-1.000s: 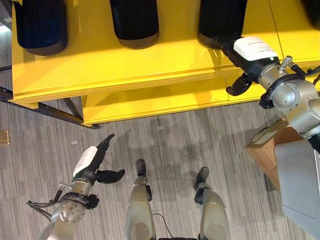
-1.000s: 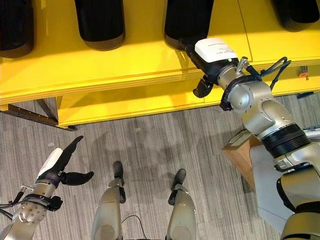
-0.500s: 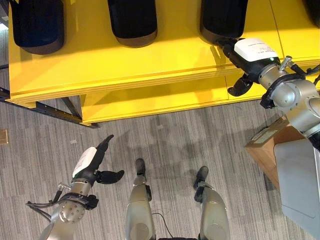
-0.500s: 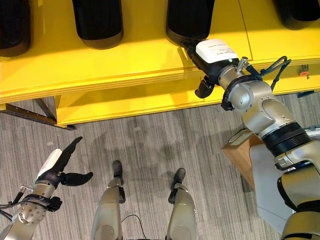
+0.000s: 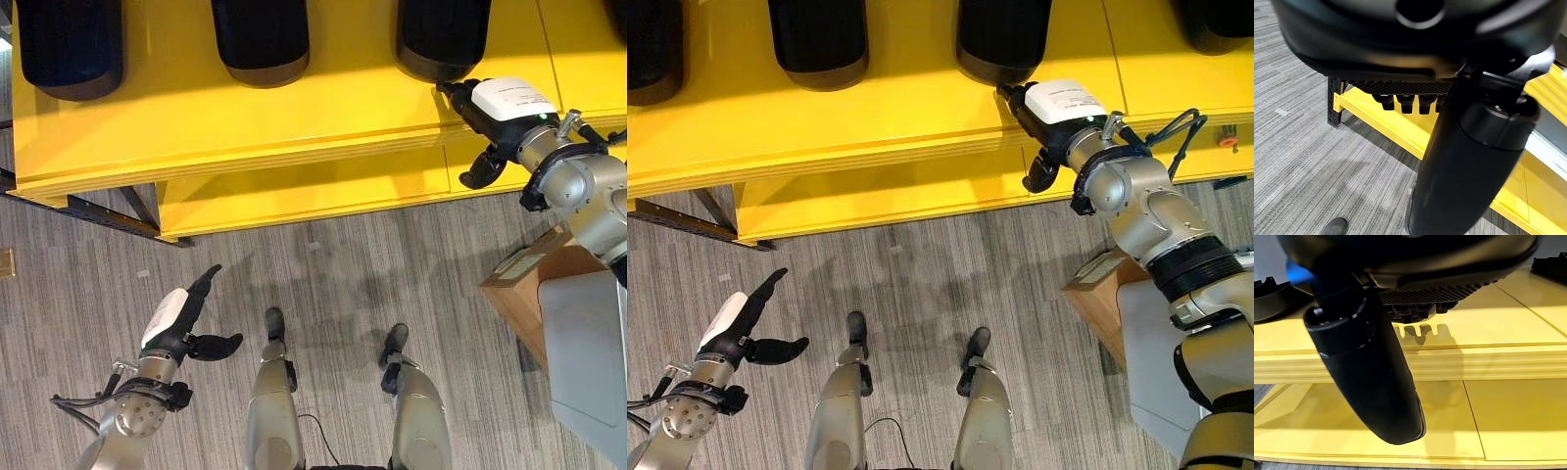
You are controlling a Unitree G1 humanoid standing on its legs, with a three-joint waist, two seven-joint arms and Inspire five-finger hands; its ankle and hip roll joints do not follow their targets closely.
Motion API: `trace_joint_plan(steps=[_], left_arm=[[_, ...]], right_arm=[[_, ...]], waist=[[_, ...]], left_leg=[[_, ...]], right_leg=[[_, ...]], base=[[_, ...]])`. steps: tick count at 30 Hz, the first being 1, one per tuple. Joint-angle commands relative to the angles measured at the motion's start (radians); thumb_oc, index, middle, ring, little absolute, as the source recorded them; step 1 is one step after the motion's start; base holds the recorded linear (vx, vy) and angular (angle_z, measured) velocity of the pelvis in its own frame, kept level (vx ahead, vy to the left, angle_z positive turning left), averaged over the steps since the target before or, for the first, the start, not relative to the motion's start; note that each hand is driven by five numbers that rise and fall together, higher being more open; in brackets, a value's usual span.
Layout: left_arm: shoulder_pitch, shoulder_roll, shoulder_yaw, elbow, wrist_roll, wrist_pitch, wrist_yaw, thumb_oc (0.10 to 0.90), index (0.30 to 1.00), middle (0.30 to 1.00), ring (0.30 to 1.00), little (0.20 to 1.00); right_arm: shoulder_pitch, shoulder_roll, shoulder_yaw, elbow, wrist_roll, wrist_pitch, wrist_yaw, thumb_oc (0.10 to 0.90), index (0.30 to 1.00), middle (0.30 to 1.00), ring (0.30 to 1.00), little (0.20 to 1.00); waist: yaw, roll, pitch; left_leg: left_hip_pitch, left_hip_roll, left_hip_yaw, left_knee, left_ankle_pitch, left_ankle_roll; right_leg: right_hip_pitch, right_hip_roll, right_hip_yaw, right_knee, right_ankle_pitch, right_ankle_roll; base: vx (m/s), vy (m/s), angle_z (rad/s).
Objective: Move parts from the plastic box to the shelf.
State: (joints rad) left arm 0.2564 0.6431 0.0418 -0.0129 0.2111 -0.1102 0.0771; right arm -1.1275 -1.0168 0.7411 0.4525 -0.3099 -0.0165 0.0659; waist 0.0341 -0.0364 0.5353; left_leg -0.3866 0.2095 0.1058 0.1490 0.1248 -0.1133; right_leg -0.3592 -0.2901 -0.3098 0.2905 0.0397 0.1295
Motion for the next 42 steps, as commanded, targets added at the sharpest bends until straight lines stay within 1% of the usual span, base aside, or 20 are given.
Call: trace_joint_plan(steps=[1,10,21,34,42], left_arm=[[0.062,0.053,0.067,-0.099,0.000,-0.049,0.061,0.900,1.000,1.000,1.000,1.000],[0.072,0.059,0.078,-0.093,-0.006,-0.051,0.068,0.900,1.000,1.000,1.000,1.000],[0.077,0.065,0.081,-0.089,-0.005,-0.051,0.066,0.900,1.000,1.000,1.000,1.000],[0.084,0.072,0.088,-0.081,-0.013,-0.051,0.075,0.900,1.000,1.000,1.000,1.000],[0.094,0.081,0.100,-0.074,-0.017,-0.054,0.080,0.900,1.000,1.000,1.000,1.000]], right_arm=[[-0.232,-0.088,0.025,-0.003,0.009,-0.004,-0.065,0.900,1.000,1.000,1.000,1.000],[-0.298,-0.103,0.059,0.005,0.018,-0.009,-0.075,0.900,1.000,1.000,1.000,1.000],[-0.334,-0.110,0.087,0.022,0.020,-0.008,-0.078,0.900,1.000,1.000,1.000,1.000],[-0.381,-0.125,0.141,0.088,0.017,-0.004,-0.083,0.900,1.000,1.000,1.000,1.000],[-0.431,-0.129,0.180,0.164,0.021,-0.001,-0.093,0.900,1.000,1.000,1.000,1.000]], waist=[[0.015,-0.033,-0.015],[0.018,-0.037,-0.015],[0.020,-0.040,-0.015],[0.023,-0.041,-0.015],[0.026,-0.040,-0.015]], left_leg=[[0.065,0.078,0.004,0.061,-0.149,-0.028],[0.057,0.080,-0.003,0.066,-0.150,-0.027],[0.049,0.084,-0.008,0.067,-0.148,-0.029],[0.036,0.083,-0.015,0.066,-0.145,-0.029],[0.028,0.086,-0.019,0.063,-0.140,-0.030]], right_leg=[[-0.086,0.009,0.066,0.039,-0.029,-0.005],[-0.095,0.013,0.066,0.054,-0.039,-0.007],[-0.101,0.015,0.063,0.063,-0.045,-0.011],[-0.120,0.018,0.061,0.080,-0.052,-0.012],[-0.134,0.021,0.058,0.095,-0.057,-0.014]], base=[[0.00,0.000,0.00],[0.00,0.000,0.00],[0.00,0.000,0.00],[0.00,0.000,0.00],[0.00,-0.005,0.02]])
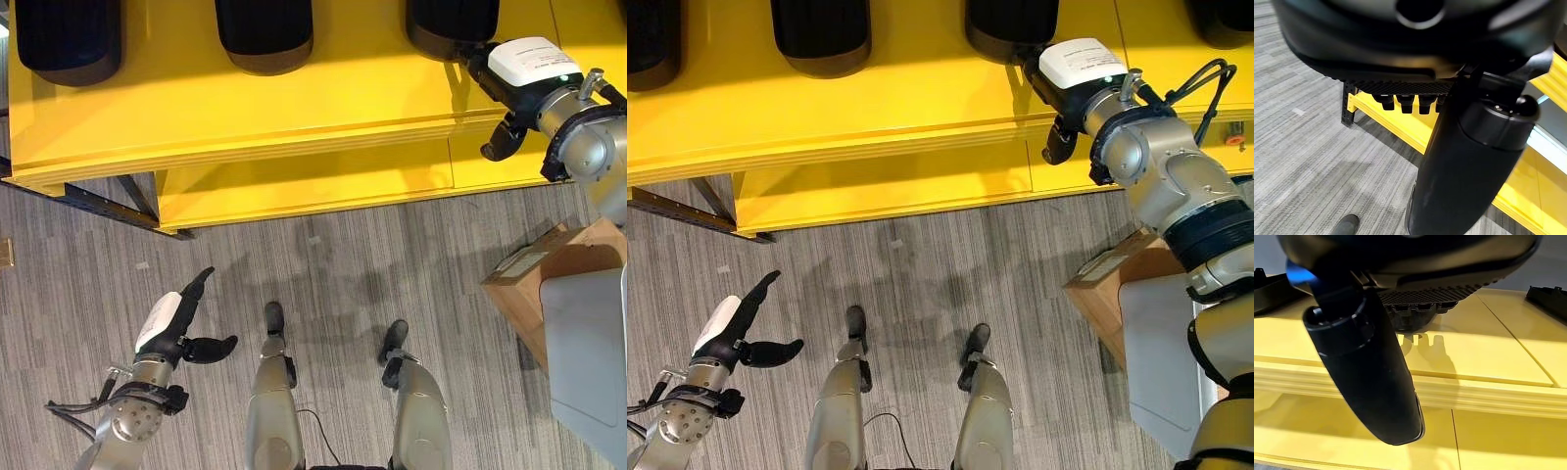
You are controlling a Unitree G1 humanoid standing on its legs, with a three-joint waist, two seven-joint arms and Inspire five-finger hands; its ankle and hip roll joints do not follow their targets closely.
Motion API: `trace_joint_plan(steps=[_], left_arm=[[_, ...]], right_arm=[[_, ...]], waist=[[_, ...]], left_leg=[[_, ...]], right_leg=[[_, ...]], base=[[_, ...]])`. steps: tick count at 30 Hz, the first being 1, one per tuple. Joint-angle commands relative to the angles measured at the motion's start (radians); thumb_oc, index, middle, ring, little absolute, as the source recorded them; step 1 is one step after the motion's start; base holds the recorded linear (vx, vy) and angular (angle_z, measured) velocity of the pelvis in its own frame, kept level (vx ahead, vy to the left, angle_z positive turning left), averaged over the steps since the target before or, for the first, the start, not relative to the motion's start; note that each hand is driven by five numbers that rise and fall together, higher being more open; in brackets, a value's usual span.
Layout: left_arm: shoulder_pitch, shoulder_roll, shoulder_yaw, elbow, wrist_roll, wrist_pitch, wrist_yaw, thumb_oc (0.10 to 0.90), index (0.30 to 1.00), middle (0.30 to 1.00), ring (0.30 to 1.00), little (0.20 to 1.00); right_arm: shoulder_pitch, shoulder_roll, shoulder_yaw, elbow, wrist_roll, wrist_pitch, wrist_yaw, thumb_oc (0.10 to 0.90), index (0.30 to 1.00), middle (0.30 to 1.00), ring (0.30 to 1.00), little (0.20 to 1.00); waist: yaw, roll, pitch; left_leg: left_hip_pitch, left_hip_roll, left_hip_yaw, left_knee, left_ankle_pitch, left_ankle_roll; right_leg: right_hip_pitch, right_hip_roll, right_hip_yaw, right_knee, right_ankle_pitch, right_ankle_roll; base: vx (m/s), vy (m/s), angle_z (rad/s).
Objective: Move parts from the plastic box to the shelf.
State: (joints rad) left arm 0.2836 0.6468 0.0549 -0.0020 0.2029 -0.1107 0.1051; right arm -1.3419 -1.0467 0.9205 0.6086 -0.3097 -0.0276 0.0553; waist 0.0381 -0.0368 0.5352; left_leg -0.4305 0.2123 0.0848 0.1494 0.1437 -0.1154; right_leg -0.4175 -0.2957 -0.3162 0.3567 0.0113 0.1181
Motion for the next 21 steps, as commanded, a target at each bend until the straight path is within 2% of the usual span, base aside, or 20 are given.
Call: trace_joint_plan(steps=[1,15,21], left_arm=[[0.068,0.077,0.088,-0.081,-0.010,-0.055,0.055,0.900,1.000,1.000,1.000,1.000],[0.078,0.079,0.093,-0.068,-0.019,-0.058,0.065,0.900,1.000,1.000,1.000,1.000],[0.075,0.078,0.096,-0.065,-0.018,-0.059,0.071,0.900,1.000,1.000,1.000,1.000]], right_arm=[[-0.224,-0.098,0.005,0.019,0.025,0.010,-0.085,0.900,1.000,1.000,1.000,1.000],[-0.305,-0.096,0.064,0.102,0.039,0.012,-0.102,0.900,1.000,1.000,1.000,1.000],[-0.306,-0.092,0.068,0.084,0.036,0.010,-0.101,0.900,1.000,1.000,1.000,1.000]], waist=[[0.022,-0.039,-0.015],[0.027,-0.044,-0.015],[0.026,-0.045,-0.015]], left_leg=[[0.073,0.083,0.002,0.062,-0.159,-0.028],[0.068,0.087,-0.003,0.057,-0.152,-0.030],[0.066,0.090,-0.006,0.058,-0.153,-0.029]], right_leg=[[-0.075,0.028,0.065,0.028,-0.029,-0.003],[-0.090,0.034,0.062,0.043,-0.037,-0.005],[-0.092,0.036,0.062,0.050,-0.040,-0.006]], base=[[0.00,-0.013,0.06],[0.00,-0.001,0.00],[0.00,0.000,0.00]])
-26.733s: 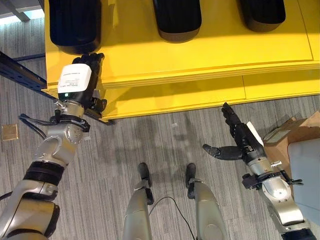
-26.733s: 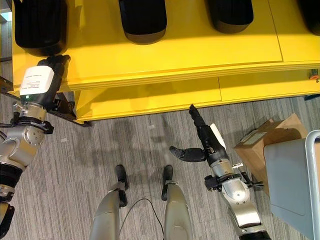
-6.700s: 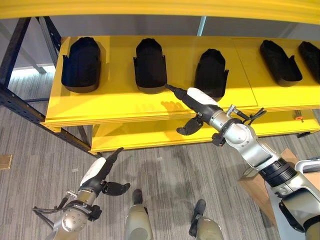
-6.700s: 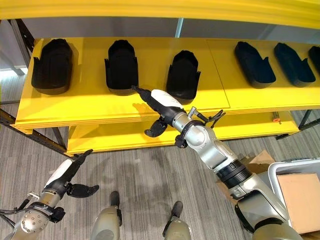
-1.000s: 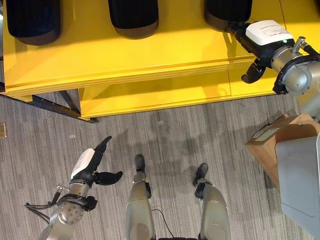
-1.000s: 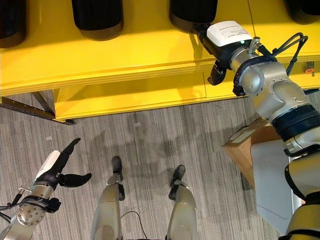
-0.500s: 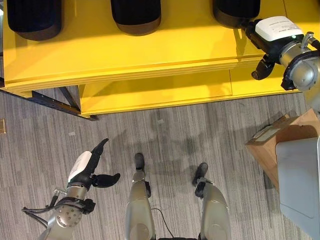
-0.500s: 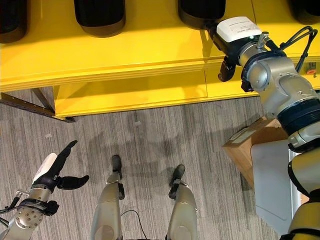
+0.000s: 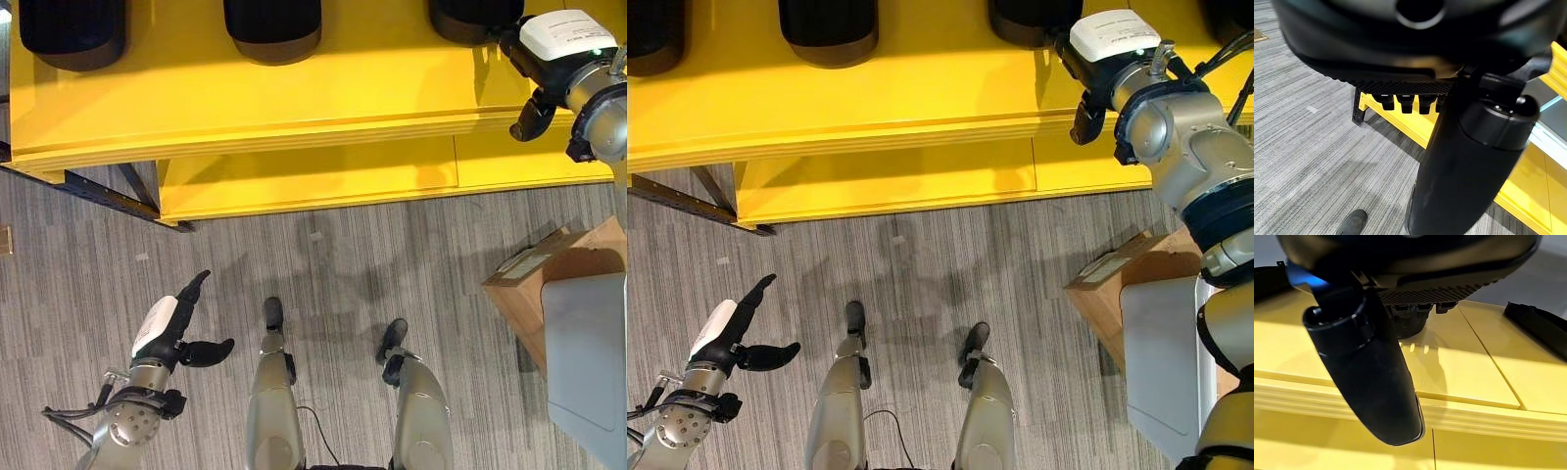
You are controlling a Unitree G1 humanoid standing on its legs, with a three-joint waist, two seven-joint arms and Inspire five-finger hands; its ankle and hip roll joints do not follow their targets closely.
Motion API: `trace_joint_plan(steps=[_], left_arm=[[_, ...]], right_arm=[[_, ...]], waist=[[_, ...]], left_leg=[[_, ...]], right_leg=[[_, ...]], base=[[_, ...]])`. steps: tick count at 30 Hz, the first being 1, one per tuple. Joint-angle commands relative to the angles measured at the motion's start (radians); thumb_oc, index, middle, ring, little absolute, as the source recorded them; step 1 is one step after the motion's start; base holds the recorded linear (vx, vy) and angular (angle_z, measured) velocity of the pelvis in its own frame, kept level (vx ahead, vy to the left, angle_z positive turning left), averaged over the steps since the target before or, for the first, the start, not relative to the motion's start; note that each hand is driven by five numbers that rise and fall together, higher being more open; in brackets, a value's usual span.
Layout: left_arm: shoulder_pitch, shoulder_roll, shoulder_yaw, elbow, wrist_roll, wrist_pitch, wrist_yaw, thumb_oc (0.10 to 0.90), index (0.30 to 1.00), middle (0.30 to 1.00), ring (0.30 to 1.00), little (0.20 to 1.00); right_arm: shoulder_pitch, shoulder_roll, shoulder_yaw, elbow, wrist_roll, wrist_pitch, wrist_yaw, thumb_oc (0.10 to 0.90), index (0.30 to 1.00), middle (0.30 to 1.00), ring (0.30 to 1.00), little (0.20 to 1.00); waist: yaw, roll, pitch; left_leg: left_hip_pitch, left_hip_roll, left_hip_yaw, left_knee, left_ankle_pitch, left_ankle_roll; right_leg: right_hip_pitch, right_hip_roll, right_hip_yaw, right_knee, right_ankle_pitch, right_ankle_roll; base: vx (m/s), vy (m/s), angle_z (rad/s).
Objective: Move parts from the plastic box to the shelf.
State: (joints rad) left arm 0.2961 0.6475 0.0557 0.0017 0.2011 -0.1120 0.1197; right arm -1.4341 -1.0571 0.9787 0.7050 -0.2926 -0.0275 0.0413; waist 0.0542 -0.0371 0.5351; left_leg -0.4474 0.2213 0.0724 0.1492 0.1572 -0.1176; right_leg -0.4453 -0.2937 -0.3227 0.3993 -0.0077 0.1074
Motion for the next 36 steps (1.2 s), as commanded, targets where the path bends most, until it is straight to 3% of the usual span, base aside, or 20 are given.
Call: trace_joint_plan(steps=[1,18,26,29,30,36], left_arm=[[0.062,0.078,0.095,-0.071,-0.017,-0.058,0.054,0.900,1.000,1.000,1.000,1.000],[0.062,0.082,0.087,-0.067,-0.025,-0.057,0.047,0.900,1.000,1.000,1.000,1.000],[0.044,0.087,0.091,-0.070,-0.014,-0.046,0.018,0.900,1.000,1.000,1.000,1.000],[0.044,0.092,0.093,-0.074,-0.012,-0.043,0.013,0.900,1.000,1.000,1.000,1.000],[0.042,0.078,0.098,-0.065,-0.004,-0.039,0.005,0.900,1.000,1.000,1.000,1.000],[0.065,0.072,0.119,-0.077,0.012,-0.034,-0.015,0.900,1.000,1.000,1.000,1.000]], right_arm=[[-0.212,-0.080,0.009,-0.010,0.020,0.009,-0.086,0.900,1.000,1.000,1.000,1.000],[-0.168,-0.065,-0.012,-0.013,0.031,0.008,-0.088,0.900,1.000,1.000,1.000,1.000],[0.147,-0.083,-0.249,-0.214,0.110,-0.013,-0.066,0.900,1.000,1.000,1.000,1.000],[0.208,-0.088,-0.293,-0.252,0.110,-0.017,-0.057,0.900,1.000,1.000,1.000,1.000],[0.315,-0.093,-0.359,-0.304,0.124,-0.027,-0.047,0.900,1.000,1.000,1.000,1.000],[0.569,-0.097,-0.543,-0.407,0.139,-0.040,-0.017,0.900,1.000,1.000,1.000,1.000]], waist=[[0.011,-0.045,-0.015],[0.013,-0.051,-0.015],[0.009,-0.080,-0.015],[0.012,-0.087,-0.015],[0.006,-0.094,-0.022],[0.009,-0.112,-0.063]], left_leg=[[0.083,0.080,0.005,0.059,-0.167,-0.027],[0.087,0.079,-0.001,0.063,-0.164,-0.025],[0.133,0.077,-0.009,0.092,-0.191,-0.019],[0.140,0.077,-0.011,0.096,-0.194,-0.018],[0.160,0.075,-0.011,0.101,-0.201,-0.017],[0.211,0.067,-0.010,0.086,-0.209,-0.015]], right_leg=[[-0.066,0.034,0.068,0.009,-0.021,0.004],[-0.055,0.036,0.062,0.013,-0.021,0.003],[0.031,0.033,0.049,-0.009,-0.018,0.007],[0.044,0.031,0.046,-0.011,-0.017,0.008],[0.080,0.029,0.038,-0.019,-0.018,0.010],[0.158,0.030,0.024,-0.058,-0.015,0.018]], base=[[0.00,0.000,0.00],[0.00,0.000,0.00],[-0.01,0.008,0.04],[0.00,0.025,0.04],[0.03,0.035,0.01],[0.05,0.036,0.07]])
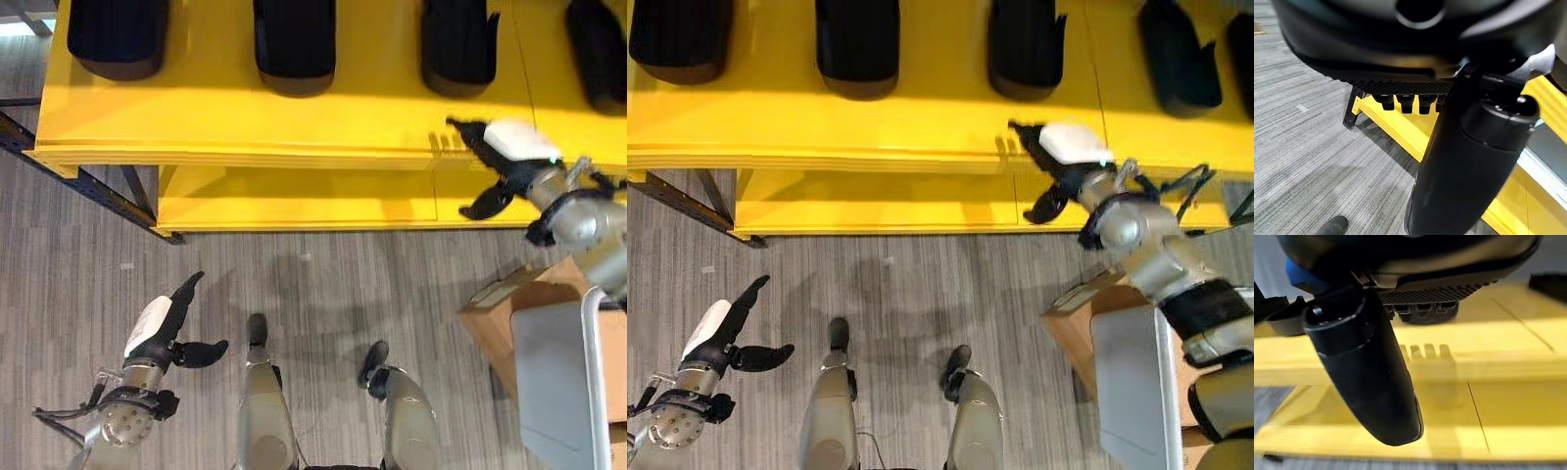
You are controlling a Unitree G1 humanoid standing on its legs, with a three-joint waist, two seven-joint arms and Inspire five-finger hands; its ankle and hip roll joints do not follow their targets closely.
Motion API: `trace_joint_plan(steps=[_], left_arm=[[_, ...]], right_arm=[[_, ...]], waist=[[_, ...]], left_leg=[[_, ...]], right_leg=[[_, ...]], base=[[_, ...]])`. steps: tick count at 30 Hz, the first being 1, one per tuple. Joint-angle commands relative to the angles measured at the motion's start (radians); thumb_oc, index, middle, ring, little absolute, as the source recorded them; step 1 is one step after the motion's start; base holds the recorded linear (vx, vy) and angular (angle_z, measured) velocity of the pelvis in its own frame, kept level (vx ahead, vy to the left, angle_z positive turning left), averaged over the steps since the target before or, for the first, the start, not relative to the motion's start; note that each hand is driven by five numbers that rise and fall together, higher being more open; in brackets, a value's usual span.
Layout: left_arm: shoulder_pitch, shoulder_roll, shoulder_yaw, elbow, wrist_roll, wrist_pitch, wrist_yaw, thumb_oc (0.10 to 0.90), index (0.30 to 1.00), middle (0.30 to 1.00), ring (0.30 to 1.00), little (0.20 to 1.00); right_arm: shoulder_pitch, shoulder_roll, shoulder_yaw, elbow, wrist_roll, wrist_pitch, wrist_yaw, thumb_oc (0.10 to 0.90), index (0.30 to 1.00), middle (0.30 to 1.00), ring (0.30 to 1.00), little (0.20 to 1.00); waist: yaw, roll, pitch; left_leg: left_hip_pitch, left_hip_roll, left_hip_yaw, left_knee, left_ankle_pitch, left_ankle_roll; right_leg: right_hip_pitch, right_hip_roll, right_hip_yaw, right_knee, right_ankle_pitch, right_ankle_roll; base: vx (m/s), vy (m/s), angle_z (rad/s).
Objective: Move parts from the plastic box to the shelf.
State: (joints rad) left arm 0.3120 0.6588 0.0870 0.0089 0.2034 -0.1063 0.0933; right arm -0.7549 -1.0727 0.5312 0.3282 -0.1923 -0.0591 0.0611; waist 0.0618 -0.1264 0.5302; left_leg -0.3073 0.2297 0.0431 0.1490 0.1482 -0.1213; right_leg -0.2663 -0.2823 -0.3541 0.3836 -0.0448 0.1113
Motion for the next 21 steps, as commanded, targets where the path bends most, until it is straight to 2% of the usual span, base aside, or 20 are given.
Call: trace_joint_plan(steps=[1,8,10,13,14,17,18,21], left_arm=[[0.054,0.052,0.095,-0.086,0.009,-0.039,0.003,0.900,1.000,1.000,1.000,1.000],[0.080,0.019,0.097,-0.077,0.002,-0.044,-0.036,0.900,1.000,1.000,1.000,1.000],[0.078,-0.034,0.084,-0.054,-0.057,-0.059,-0.059,0.900,1.000,1.000,1.000,1.000],[0.086,-0.077,0.081,-0.028,-0.165,-0.068,-0.089,0.900,1.000,1.000,1.000,1.000],[0.074,-0.115,0.079,-0.017,-0.257,-0.075,-0.095,0.900,1.000,1.000,1.000,1.000],[0.071,-0.184,0.070,0.007,-0.413,-0.082,-0.129,0.900,1.000,1.000,1.000,1.000],[0.065,-0.220,0.060,0.014,-0.473,-0.087,-0.137,0.900,1.000,1.000,1.000,1.000],[0.055,-0.260,0.037,-0.008,-0.567,-0.103,-0.166,0.900,1.000,1.000,1.000,1.000]], right_arm=[[-0.030,-0.078,-0.153,-0.063,0.050,-0.017,-0.026,0.900,1.000,1.000,1.000,1.000],[0.271,-0.006,-0.382,-0.186,0.136,-0.048,0.000,0.900,1.000,1.000,1.000,1.000],[0.426,0.093,-0.496,-0.258,0.260,-0.082,0.013,0.900,1.000,1.000,1.000,1.000],[0.587,0.203,-0.587,-0.307,0.340,-0.108,0.031,0.900,1.000,1.000,1.000,1.000],[0.636,0.256,-0.616,-0.339,0.363,-0.115,0.027,0.900,1.000,1.000,1.000,1.000],[0.750,0.380,-0.637,-0.383,0.423,-0.130,0.044,0.900,1.000,1.000,1.000,1.000],[0.790,0.449,-0.635,-0.386,0.472,-0.136,0.051,0.900,1.000,1.000,1.000,1.000],[0.874,0.559,-0.587,-0.424,0.515,-0.141,0.091,0.900,1.000,1.000,1.000,1.000]], waist=[[-0.003,-0.029,-0.079],[-0.017,-0.038,-0.163],[-0.032,-0.030,-0.219],[-0.037,-0.014,-0.282],[-0.040,-0.010,-0.303],[-0.050,0.006,-0.366],[-0.054,0.013,-0.382],[-0.063,0.027,-0.425]], left_leg=[[0.088,0.053,0.022,0.075,-0.196,-0.009],[0.159,0.042,0.034,0.033,-0.197,-0.006],[0.202,0.039,0.046,0.008,-0.199,-0.005],[0.248,0.027,0.056,-0.031,-0.193,0.000],[0.259,0.020,0.057,-0.050,-0.183,0.003],[0.296,0.006,0.062,-0.098,-0.168,0.006],[0.312,0.003,0.064,-0.112,-0.168,0.006],[0.334,-0.009,0.067,-0.151,-0.150,0.008]], right_leg=[[0.005,0.019,0.051,-0.066,0.031,0.016],[0.097,0.018,0.036,-0.132,0.041,0.030],[0.150,0.021,0.028,-0.173,0.043,0.038],[0.201,0.023,0.020,-0.227,0.054,0.047],[0.217,0.021,0.018,-0.250,0.065,0.049],[0.259,0.024,0.011,-0.301,0.074,0.055],[0.274,0.023,0.009,-0.314,0.076,0.058],[0.296,0.017,0.006,-0.351,0.094,0.066]], base=[[0.05,0.033,0.05],[0.09,0.028,0.00],[0.12,0.051,0.02],[0.10,0.056,0.06],[0.08,0.057,0.05],[0.06,0.054,0.01],[0.04,0.052,0.02],[0.00,0.048,0.02]])
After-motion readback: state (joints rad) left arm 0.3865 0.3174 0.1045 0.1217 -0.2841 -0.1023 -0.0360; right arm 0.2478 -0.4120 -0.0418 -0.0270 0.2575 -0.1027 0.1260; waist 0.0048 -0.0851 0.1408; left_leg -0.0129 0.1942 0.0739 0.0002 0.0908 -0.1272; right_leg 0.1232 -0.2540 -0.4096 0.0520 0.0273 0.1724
